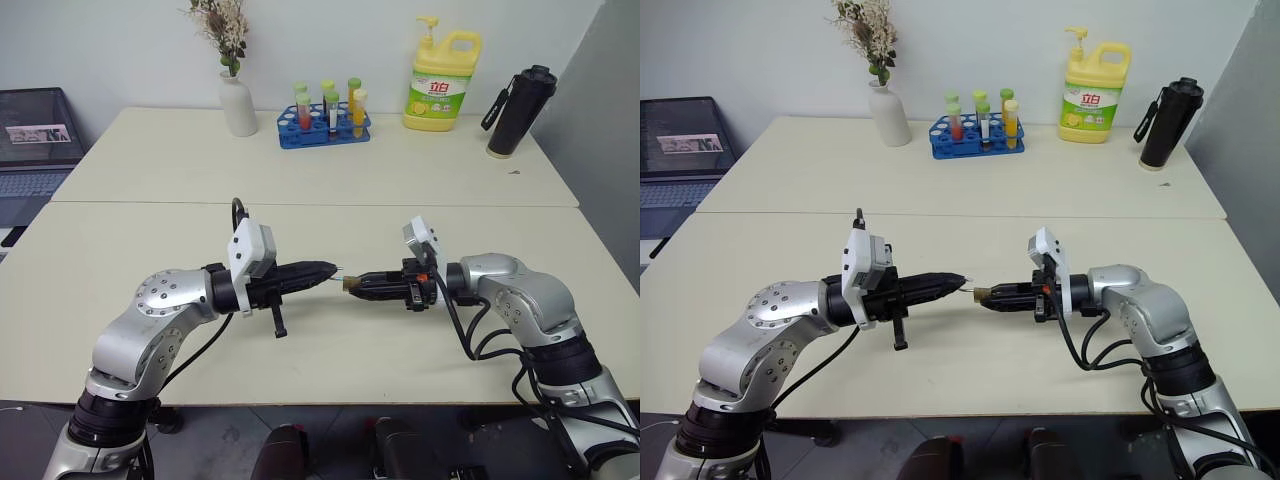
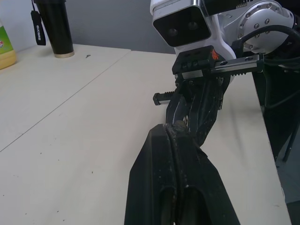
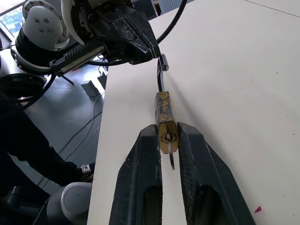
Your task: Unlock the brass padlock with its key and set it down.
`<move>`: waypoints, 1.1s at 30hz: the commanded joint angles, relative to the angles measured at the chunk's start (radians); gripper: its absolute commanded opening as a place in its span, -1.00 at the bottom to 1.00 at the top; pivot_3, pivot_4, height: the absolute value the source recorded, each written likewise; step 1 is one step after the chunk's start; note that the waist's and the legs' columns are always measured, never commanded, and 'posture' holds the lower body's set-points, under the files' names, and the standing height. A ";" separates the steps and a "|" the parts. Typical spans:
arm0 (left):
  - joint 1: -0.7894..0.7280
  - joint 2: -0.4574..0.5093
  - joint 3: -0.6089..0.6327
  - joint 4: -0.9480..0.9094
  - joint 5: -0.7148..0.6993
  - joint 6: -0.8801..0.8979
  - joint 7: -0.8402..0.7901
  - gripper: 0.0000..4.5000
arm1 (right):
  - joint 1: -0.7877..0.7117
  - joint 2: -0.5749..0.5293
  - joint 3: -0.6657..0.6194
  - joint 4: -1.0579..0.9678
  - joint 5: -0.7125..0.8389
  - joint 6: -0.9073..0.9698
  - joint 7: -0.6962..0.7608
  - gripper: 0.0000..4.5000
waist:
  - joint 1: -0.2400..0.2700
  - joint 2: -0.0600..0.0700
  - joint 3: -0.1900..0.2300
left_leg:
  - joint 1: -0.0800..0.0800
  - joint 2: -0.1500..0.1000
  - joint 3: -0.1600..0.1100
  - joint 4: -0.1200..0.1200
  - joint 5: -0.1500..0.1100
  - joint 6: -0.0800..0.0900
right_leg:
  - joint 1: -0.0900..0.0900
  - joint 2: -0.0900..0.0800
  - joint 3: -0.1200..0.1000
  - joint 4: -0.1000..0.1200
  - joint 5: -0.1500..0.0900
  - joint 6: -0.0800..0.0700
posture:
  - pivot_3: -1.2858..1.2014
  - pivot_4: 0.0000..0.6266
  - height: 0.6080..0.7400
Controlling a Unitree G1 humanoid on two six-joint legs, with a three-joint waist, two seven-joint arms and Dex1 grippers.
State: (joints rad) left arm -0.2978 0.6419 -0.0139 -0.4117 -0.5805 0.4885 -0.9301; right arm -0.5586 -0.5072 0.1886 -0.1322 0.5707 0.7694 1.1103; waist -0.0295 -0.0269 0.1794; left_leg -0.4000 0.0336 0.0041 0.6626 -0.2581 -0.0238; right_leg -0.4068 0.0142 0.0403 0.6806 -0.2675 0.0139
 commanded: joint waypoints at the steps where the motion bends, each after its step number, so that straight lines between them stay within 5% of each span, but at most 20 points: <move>1: -0.013 0.009 0.006 -0.024 0.037 -0.033 0.016 -1.00 | 0.000 -0.007 -0.012 -0.027 0.006 -0.016 0.002 -0.92 | 0.000 0.000 0.000 | 0.000 0.000 0.000 0.000 0.000 0.000 | 0.000 0.000 0.000 0.000 0.000 0.000 | 0.03 -0.52 1.00; 6: 0.041 0.064 0.048 -0.081 0.065 -0.086 -0.017 -1.00 | 0.002 -0.009 -0.029 -0.010 0.004 -0.006 -0.021 -0.92 | -0.001 0.000 0.000 | 0.000 0.000 0.000 0.000 0.000 0.000 | 0.000 0.000 0.000 0.000 0.000 0.000 | 0.03 -0.52 1.00; 8: 0.078 0.117 0.048 -0.081 0.150 -0.170 -0.037 -0.83 | 0.002 -0.012 -0.038 -0.008 0.010 0.005 -0.032 -0.92 | -0.002 0.000 0.000 | 0.000 0.001 0.000 0.000 0.000 0.000 | 0.000 0.000 0.000 0.000 0.001 -0.001 | 0.03 -0.52 1.00; 12: 0.168 0.216 0.056 -0.055 0.303 -0.423 -0.108 -0.33 | 0.000 -0.015 -0.059 -0.015 0.031 0.061 -0.073 -0.92 | -0.001 0.001 0.000 | 0.000 0.002 0.001 -0.001 0.000 0.000 | -0.001 0.000 0.001 0.000 0.000 -0.002 | 0.03 -0.52 1.00; 20: 0.243 0.201 0.040 0.031 0.434 -0.739 -0.096 0.84 | 0.024 -0.037 -0.060 -0.077 0.105 0.331 -0.179 -0.92 | 0.002 0.001 0.000 | 0.000 0.001 0.002 -0.001 0.000 0.000 | -0.001 -0.005 0.001 -0.001 0.000 -0.002 | 0.03 -0.52 1.00; 33: 0.224 0.169 -0.061 0.065 0.441 -0.695 -0.121 0.85 | 0.047 0.108 -0.086 -0.016 0.103 0.514 -0.408 -0.92 | -0.002 0.000 0.000 | 0.000 0.005 0.003 -0.001 0.000 0.000 | -0.002 0.000 0.001 -0.001 -0.001 -0.001 | 0.03 -0.52 1.00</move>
State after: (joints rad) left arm -0.0564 0.8078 -0.0632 -0.3418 -0.1449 -0.1969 -1.0421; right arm -0.4977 -0.4116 0.1372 -0.1493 0.6604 1.2646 0.7272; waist -0.0316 -0.0264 0.1798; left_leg -0.4002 0.0392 0.0071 0.6614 -0.2581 -0.0238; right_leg -0.4085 0.0141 0.0412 0.6800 -0.2681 0.0133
